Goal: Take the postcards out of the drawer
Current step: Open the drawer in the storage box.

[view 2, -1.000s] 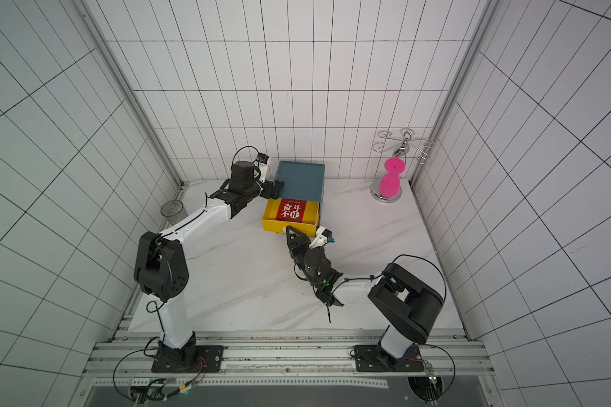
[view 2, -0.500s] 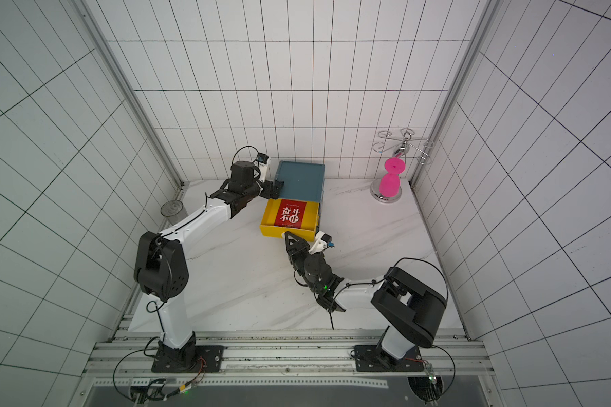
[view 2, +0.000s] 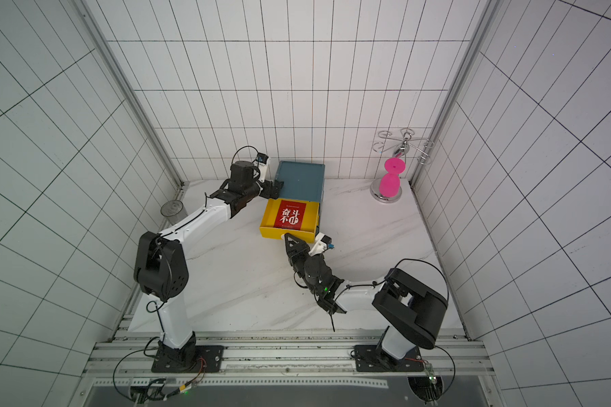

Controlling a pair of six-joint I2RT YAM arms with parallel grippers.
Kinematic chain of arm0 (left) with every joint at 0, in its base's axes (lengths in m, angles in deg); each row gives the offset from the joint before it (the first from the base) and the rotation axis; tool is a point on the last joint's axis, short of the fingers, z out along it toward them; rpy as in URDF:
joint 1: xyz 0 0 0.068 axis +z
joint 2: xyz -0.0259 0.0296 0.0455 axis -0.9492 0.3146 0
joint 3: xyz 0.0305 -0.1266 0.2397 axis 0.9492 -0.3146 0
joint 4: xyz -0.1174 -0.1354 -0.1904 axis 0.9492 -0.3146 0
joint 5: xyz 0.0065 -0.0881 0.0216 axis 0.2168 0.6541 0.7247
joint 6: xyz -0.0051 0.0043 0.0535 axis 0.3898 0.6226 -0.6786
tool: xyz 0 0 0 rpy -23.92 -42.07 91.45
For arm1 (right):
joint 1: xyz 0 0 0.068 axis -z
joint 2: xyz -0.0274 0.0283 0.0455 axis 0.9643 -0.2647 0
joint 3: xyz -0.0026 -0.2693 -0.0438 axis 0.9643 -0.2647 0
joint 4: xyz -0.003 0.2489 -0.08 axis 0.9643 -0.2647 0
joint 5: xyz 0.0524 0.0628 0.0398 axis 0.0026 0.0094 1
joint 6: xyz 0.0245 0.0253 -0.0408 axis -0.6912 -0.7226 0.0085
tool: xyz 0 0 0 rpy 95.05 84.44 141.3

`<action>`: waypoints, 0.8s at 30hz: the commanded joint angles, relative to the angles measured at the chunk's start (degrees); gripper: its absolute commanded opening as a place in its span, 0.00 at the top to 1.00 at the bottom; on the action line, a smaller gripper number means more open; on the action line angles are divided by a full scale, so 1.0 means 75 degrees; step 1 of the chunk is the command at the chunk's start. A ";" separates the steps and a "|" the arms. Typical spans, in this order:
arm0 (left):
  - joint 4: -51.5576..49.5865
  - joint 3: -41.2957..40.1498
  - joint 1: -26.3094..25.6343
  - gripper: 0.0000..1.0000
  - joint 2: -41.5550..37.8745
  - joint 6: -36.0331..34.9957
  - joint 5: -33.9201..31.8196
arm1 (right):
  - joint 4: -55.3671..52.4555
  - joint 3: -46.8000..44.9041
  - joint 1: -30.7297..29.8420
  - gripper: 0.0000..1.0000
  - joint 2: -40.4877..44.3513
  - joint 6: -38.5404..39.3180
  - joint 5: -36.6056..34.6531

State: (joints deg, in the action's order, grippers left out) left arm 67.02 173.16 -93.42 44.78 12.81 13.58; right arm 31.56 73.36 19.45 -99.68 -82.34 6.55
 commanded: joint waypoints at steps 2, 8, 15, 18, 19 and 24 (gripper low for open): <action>-0.0309 0.0098 0.0046 0.01 0.0242 -0.0041 0.0015 | -0.0104 -0.0211 -0.0207 0.67 0.0256 -0.0119 0.0112; -0.0327 0.0146 0.0043 0.01 0.0270 -0.0018 0.0019 | -0.0243 -0.0246 -0.0251 0.67 0.0412 -0.0062 0.0110; -0.0326 0.0147 0.0044 0.01 0.0263 -0.0006 0.0029 | -0.0297 -0.0340 -0.0269 0.67 0.0416 -0.0119 0.0121; -0.0340 0.0134 0.0042 0.01 0.0272 0.0005 0.0042 | -0.0292 -0.0374 -0.0260 0.67 0.0392 -0.0141 0.0122; -0.0350 0.0132 0.0051 0.01 0.0261 0.0007 0.0039 | -0.0299 -0.0386 -0.0267 0.67 0.0389 -0.0152 0.0124; -0.0368 0.0123 0.0048 0.01 0.0208 0.0012 0.0027 | -0.0291 -0.0493 -0.0278 0.64 0.0449 -0.0162 0.0095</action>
State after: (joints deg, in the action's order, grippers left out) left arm 66.98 173.18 -93.36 44.80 13.07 13.60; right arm 30.16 71.20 18.23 -97.36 -82.58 6.45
